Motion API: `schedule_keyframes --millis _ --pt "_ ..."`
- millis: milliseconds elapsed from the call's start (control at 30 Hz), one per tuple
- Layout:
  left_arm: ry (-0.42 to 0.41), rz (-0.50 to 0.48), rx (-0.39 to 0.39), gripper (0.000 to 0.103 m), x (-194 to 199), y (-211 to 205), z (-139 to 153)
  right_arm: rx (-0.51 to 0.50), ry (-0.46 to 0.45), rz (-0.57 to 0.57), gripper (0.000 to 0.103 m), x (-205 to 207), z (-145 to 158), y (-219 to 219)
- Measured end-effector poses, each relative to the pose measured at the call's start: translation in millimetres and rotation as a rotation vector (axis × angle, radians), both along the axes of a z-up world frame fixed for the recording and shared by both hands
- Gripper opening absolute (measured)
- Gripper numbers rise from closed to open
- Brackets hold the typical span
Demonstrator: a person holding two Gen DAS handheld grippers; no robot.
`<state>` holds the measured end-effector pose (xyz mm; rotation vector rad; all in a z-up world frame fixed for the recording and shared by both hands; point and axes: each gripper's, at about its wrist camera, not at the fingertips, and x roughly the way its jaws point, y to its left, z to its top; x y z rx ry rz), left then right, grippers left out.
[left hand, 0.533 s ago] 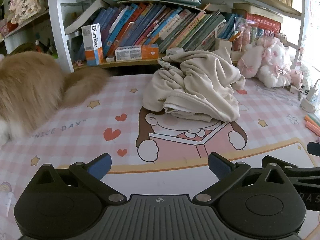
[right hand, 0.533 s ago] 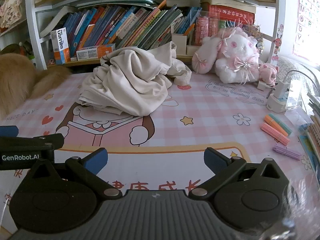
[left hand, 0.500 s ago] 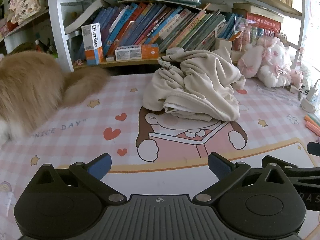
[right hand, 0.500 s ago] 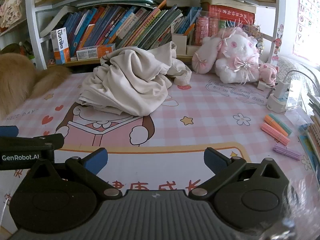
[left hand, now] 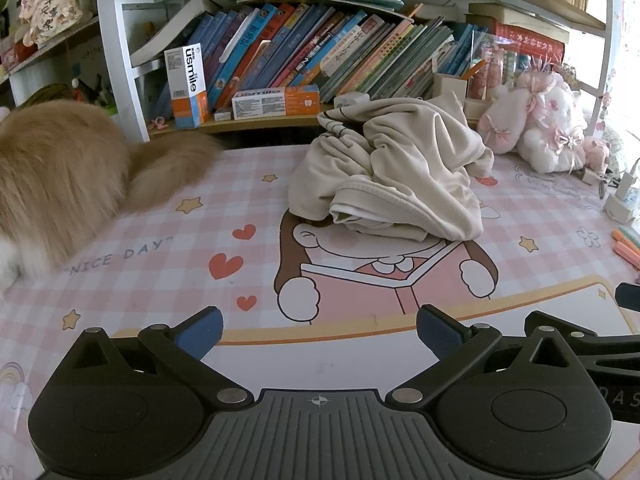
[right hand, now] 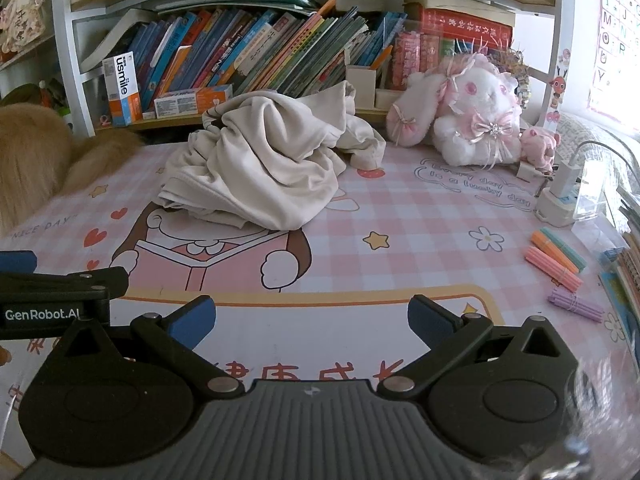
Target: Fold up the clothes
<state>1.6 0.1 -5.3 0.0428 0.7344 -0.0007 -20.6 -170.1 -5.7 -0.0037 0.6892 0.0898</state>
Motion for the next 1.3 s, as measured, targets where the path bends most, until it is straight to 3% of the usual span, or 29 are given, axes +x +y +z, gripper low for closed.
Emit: schedule_keyframes --millis 1300 --pt "0.012 0.004 0.022 0.103 -1.2 0.0 2.8 -0.004 0.016 0.002 0.103 -1.5 -1.0 1.4"
